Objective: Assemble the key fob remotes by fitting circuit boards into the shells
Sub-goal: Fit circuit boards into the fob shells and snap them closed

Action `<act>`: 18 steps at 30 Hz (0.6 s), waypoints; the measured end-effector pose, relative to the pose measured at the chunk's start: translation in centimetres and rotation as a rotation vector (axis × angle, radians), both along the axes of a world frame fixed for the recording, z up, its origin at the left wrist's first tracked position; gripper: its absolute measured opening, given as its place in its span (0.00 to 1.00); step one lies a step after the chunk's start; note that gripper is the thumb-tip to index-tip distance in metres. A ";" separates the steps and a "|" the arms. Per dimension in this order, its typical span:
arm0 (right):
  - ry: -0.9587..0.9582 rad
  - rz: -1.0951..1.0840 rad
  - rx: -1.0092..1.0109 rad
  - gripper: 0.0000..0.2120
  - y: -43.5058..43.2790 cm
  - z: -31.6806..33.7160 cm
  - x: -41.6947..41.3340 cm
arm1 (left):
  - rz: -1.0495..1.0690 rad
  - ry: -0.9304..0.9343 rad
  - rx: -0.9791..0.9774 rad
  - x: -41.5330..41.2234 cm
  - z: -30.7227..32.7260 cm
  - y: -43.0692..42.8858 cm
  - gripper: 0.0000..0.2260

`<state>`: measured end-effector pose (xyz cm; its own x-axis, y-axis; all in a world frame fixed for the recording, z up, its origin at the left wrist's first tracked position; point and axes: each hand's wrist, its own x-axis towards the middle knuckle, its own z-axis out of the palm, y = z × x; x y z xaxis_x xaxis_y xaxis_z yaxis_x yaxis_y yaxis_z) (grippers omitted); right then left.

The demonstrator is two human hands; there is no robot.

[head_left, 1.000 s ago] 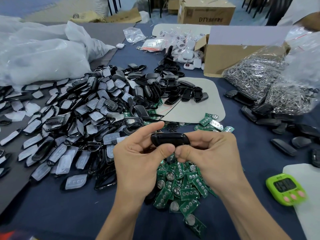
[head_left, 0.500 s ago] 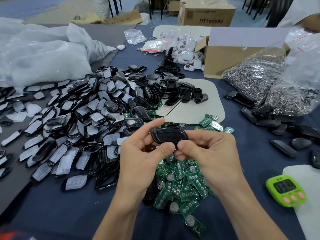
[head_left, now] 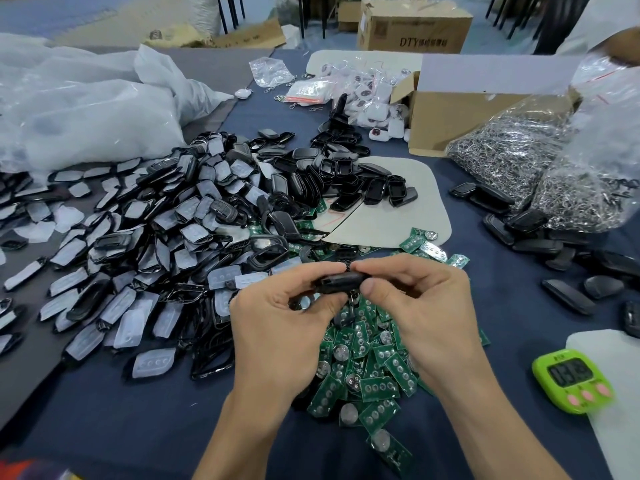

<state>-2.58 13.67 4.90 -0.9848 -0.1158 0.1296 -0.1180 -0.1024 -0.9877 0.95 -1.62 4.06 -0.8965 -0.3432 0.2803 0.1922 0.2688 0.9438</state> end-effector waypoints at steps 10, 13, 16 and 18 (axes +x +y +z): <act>-0.018 -0.059 0.010 0.16 -0.2 0.3 0.4 | -0.136 -0.020 0.139 -0.4 0.0 -0.3 0.17; -0.005 -0.094 0.087 0.20 -0.2 0.5 0.5 | -0.175 -0.038 0.240 -0.4 0.2 -0.3 0.14; -0.001 -0.077 0.122 0.19 -0.1 1.0 0.6 | -0.220 -0.061 0.336 -0.5 0.3 -0.3 0.12; 0.003 -0.062 0.113 0.18 -0.1 1.3 0.7 | -0.240 -0.071 0.395 -0.7 0.4 -0.4 0.10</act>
